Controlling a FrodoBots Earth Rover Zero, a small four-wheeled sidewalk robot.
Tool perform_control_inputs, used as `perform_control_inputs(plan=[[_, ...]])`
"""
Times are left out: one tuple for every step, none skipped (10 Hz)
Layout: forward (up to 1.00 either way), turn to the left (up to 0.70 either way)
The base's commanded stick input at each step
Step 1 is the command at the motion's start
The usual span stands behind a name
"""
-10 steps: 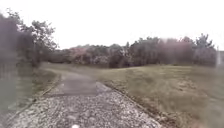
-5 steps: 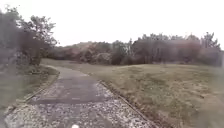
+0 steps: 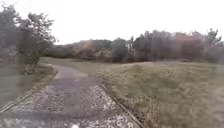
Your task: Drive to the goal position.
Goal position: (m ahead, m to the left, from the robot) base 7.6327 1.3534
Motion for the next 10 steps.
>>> perform_control_inputs(plan=[[0.00,0.72],[0.00,0.40],[0.00,0.00],[0.00,0.00],[0.00,0.90],[0.00,0.95],[0.00,1.00],[0.00,1.00],[0.00,1.00],[0.00,1.00]])
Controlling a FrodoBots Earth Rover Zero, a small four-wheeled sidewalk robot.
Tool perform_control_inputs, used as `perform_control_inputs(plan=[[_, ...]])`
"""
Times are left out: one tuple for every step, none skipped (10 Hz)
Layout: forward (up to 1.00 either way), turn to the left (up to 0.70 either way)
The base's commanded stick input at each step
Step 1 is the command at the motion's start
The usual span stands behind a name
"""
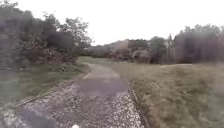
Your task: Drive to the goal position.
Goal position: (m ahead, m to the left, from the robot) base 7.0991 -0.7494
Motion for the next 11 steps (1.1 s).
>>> perform_control_inputs(plan=[[0.00,1.00],[1.00,0.00],[1.00,0.00],[1.00,-0.09],[1.00,-0.25],[1.00,-0.39],[1.00,-0.39],[1.00,-0.40],[1.00,-0.06],[1.00,-0.01],[1.00,0.00]])
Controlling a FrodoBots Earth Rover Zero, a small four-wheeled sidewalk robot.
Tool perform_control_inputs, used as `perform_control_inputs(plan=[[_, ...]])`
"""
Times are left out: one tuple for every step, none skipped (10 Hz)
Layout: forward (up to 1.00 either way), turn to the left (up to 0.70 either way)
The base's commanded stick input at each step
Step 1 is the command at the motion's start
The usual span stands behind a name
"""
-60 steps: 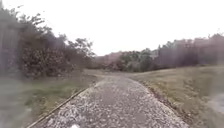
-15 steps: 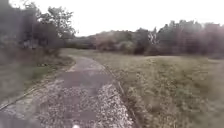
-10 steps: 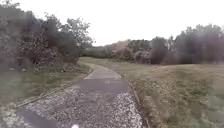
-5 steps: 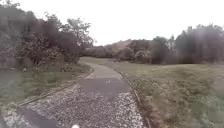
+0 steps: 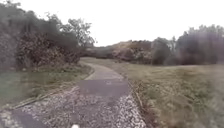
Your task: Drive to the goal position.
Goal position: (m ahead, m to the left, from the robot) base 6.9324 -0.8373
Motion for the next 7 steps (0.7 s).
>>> perform_control_inputs(plan=[[1.00,0.00],[1.00,0.00],[1.00,0.00],[1.00,0.00],[1.00,0.00],[1.00,0.00],[1.00,0.00]])
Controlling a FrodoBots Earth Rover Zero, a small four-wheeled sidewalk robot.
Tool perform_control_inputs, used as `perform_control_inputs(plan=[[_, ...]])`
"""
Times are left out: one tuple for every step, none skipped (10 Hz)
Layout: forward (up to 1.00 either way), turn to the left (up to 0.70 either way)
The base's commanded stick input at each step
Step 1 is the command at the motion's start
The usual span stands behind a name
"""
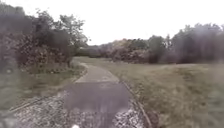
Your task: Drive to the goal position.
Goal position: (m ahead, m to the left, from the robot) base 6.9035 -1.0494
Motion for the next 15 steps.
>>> perform_control_inputs(plan=[[1.00,0.00],[1.00,0.00],[1.00,0.00],[1.00,0.00],[1.00,0.00],[1.00,0.00],[1.00,0.00],[1.00,0.00],[1.00,0.00],[1.00,0.00],[1.00,0.00],[1.00,0.00],[1.00,0.00],[1.00,0.00],[1.00,0.00]])
